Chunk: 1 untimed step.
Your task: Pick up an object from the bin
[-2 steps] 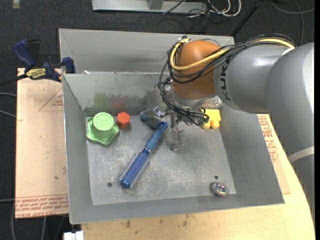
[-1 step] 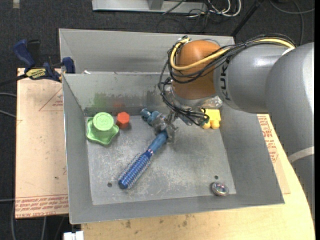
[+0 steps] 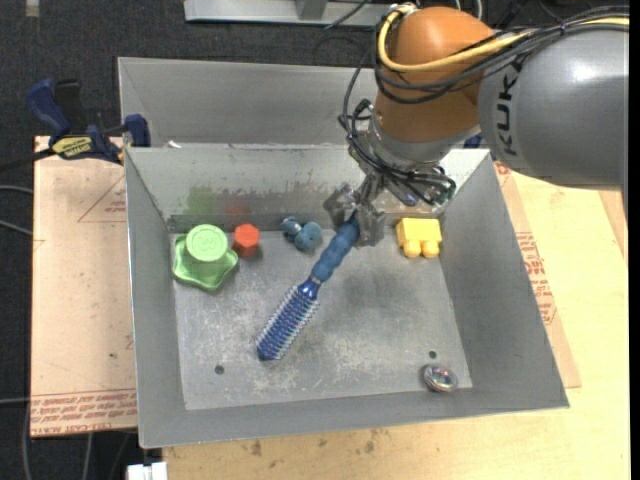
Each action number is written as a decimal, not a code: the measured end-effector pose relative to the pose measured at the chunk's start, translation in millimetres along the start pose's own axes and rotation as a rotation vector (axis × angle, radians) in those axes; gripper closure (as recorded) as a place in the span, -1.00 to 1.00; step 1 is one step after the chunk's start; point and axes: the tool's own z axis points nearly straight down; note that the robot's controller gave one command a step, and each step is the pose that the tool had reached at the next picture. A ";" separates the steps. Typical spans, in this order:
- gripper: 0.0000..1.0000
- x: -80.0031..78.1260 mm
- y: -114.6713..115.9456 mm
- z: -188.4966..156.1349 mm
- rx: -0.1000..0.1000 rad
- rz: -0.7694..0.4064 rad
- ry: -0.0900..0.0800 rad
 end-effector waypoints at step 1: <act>1.00 43.4 22.5 -129.9 0.000 -0.206 0.000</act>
Offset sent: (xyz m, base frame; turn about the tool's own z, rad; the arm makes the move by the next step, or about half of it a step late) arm -0.0508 -0.0111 0.1250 -0.2092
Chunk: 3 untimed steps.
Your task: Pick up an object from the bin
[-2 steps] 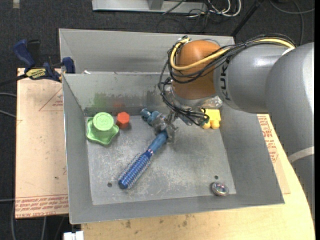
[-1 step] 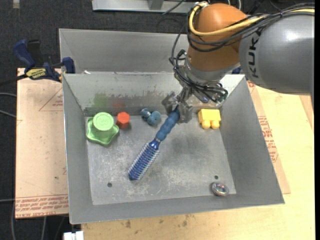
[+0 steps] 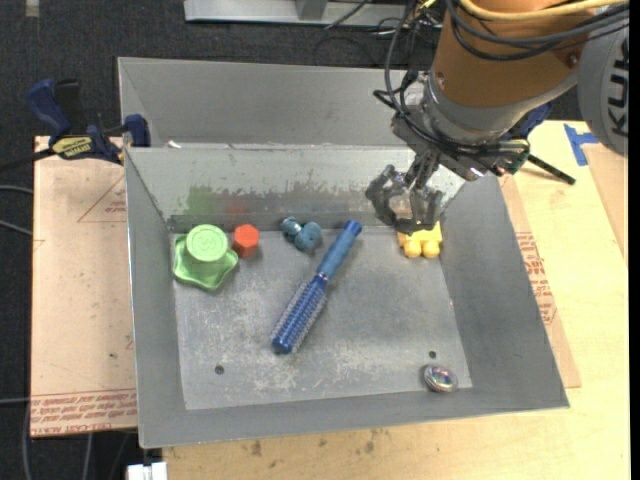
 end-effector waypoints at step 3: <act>-1.00 7.7 14.7 168.7 -0.005 0.615 0.009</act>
Offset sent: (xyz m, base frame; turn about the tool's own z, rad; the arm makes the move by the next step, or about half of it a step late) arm -0.0179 -0.0014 -0.0998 0.2358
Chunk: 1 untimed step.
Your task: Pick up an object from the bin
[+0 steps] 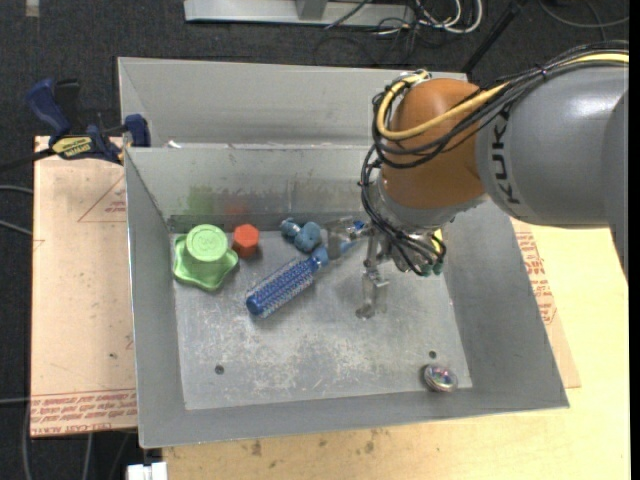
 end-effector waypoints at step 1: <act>-1.00 -40.5 -2.2 84.4 0.001 -0.086 -0.009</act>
Offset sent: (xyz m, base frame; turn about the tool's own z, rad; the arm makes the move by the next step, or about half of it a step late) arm 0.0369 0.0083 -0.0842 -0.0883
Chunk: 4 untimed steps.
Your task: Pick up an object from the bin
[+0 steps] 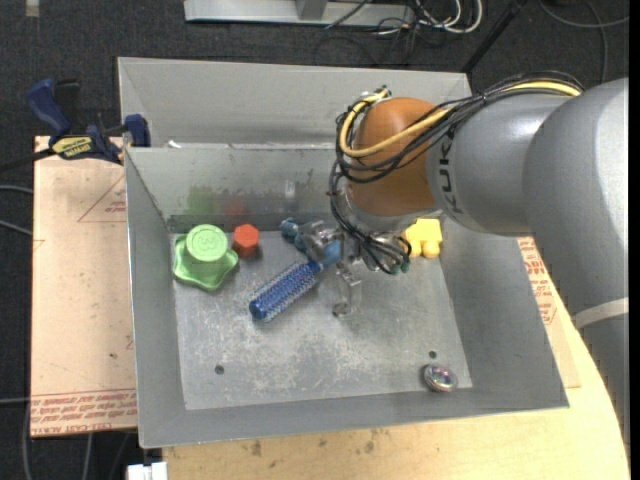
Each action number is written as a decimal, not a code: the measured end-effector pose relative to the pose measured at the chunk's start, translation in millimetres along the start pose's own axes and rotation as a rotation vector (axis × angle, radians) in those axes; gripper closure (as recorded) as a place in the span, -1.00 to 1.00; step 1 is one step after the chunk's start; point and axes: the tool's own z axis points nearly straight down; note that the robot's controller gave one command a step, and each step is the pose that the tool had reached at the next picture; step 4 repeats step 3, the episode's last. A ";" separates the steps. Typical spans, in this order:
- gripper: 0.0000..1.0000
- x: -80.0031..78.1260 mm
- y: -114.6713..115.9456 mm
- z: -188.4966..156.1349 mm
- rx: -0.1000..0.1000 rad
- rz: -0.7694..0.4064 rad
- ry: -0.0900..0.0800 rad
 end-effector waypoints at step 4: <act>1.00 34.0 4.7 -158.3 0.001 0.039 0.002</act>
Offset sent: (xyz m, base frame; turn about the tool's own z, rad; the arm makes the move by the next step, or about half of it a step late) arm 0.0000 0.0000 0.0000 0.0000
